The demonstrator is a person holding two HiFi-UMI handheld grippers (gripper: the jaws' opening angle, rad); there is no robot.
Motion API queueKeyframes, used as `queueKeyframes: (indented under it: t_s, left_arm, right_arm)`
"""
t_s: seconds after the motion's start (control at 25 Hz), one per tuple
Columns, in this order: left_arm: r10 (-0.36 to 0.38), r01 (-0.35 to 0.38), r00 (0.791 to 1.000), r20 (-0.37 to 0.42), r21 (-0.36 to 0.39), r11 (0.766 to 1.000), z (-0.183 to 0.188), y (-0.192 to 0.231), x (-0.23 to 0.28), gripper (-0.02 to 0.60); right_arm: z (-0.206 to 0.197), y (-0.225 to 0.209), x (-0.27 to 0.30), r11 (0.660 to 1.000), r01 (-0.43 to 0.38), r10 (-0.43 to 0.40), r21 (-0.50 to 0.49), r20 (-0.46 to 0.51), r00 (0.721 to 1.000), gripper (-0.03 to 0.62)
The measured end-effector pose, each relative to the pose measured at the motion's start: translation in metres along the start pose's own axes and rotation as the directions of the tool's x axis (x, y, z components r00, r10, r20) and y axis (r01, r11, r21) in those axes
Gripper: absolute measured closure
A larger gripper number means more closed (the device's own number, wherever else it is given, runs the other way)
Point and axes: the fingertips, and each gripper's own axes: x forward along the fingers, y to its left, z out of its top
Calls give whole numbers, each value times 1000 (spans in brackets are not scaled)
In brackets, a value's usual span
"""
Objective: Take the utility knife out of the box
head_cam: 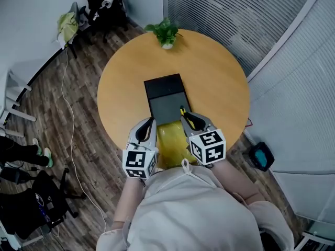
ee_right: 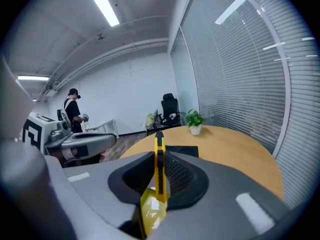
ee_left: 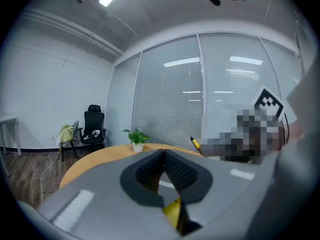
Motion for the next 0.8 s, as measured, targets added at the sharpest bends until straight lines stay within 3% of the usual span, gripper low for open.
queueKeyframes:
  t_s: [0.24,0.8]
  left_arm:
    - [4,-4,1000,27,10,1000,18,-9,-2,575]
    - [2,-2,999,43,2,1000,32,-22,1,575]
  right_arm:
    - [27,0,-18,999,-5,7,-33,77,997,530]
    - [33,-4,-25,998,-42,46,-39,105,993,530]
